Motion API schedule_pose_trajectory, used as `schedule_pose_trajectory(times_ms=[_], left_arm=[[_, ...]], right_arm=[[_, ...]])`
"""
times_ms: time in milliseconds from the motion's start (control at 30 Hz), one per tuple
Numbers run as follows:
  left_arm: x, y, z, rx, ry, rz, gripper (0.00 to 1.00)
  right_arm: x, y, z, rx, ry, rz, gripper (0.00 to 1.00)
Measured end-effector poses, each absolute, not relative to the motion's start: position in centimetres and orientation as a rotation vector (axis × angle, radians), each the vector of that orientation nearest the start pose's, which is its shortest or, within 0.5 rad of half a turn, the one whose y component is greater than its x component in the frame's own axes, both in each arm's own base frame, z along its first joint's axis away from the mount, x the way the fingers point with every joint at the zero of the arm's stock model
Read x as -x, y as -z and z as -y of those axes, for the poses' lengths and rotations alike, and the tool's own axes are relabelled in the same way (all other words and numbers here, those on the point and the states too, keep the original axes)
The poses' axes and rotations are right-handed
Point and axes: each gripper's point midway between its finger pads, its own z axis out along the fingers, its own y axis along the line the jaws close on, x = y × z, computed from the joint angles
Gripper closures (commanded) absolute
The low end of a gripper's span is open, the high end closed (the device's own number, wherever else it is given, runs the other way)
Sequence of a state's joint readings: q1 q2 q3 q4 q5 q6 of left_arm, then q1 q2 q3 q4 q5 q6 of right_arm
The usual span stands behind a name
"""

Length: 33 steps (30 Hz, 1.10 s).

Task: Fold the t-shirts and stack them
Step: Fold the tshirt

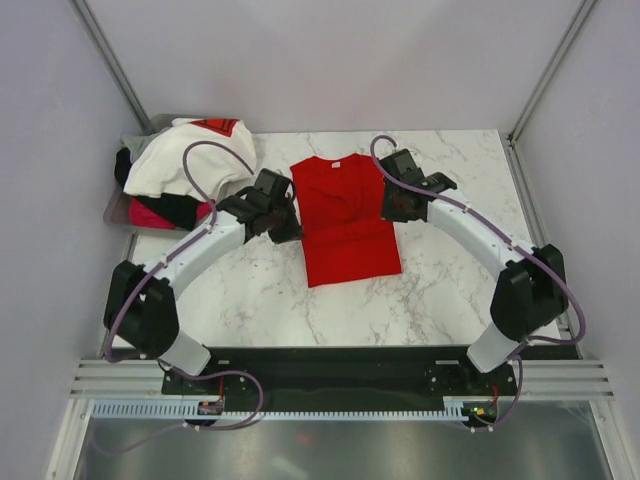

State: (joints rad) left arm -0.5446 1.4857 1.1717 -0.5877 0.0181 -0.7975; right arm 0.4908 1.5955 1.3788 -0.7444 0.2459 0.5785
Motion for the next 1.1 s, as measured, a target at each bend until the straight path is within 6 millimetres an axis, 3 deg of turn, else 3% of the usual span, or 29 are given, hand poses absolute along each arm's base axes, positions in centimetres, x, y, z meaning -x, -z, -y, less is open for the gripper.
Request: schedule_pose_trajectory(times_ms=[200, 400, 467, 500, 567, 600, 633, 667, 700, 800, 900, 967, 1000, 1100], left_arm=[[-34.3, -12.0, 22.4, 0.32, 0.546, -2.601, 0.98], [-36.4, -8.8, 22.2, 0.321, 0.521, -2.675, 0.98], [-37.2, -7.8, 22.4, 0.317, 0.519, -2.695, 0.83], [-37.6, -7.3, 22.5, 0.313, 0.52, -2.703, 0.75], [-38.6, -6.6, 22.8, 0.303, 0.531, -2.719, 0.59], [-39.1, -6.2, 22.9, 0.298, 0.539, -2.727, 0.57], [-39.9, -6.0, 23.0, 0.299, 0.553, -2.732, 0.49], [-40.9, -5.9, 22.9, 0.306, 0.564, -2.735, 0.39], [-41.9, -6.0, 22.8, 0.308, 0.575, -2.729, 0.35], [-44.7, -7.6, 21.8, 0.329, 0.596, -2.706, 0.3], [-46.4, -10.4, 20.1, 0.329, 0.593, -2.642, 0.28], [-45.6, -12.2, 19.0, 0.327, 0.585, -2.616, 0.28], [-44.7, -13.1, 18.6, 0.325, 0.584, -2.61, 0.28], [-40.8, -15.0, 18.0, 0.3, 0.606, -2.585, 0.28]], right_arm=[[-38.1, -12.5, -17.0, -0.174, -0.105, -2.55, 1.0], [-39.8, -9.2, -16.6, -0.178, -0.087, -2.613, 1.0], [-40.6, -8.3, -16.6, -0.179, -0.082, -2.629, 1.0], [-41.0, -7.8, -16.6, -0.182, -0.079, -2.633, 0.82], [-41.9, -7.0, -16.5, -0.193, -0.084, -2.65, 0.58], [-42.6, -6.7, -16.5, -0.194, -0.086, -2.652, 0.37], [-43.4, -6.4, -16.3, -0.205, -0.094, -2.652, 0.33], [-44.1, -6.5, -16.2, -0.2, -0.107, -2.66, 0.31], [-45.3, -6.6, -16.0, -0.206, -0.124, -2.652, 0.31], [-48.3, -8.2, -14.5, -0.243, -0.168, -2.613, 0.31], [-49.0, -11.2, -12.1, -0.285, -0.198, -2.552, 0.31], [-47.9, -13.2, -11.4, -0.29, -0.226, -2.513, 0.31], [-46.3, -14.2, -11.6, -0.276, -0.244, -2.503, 0.31], [-41.7, -15.6, -14.4, -0.173, -0.309, -2.497, 0.31]])
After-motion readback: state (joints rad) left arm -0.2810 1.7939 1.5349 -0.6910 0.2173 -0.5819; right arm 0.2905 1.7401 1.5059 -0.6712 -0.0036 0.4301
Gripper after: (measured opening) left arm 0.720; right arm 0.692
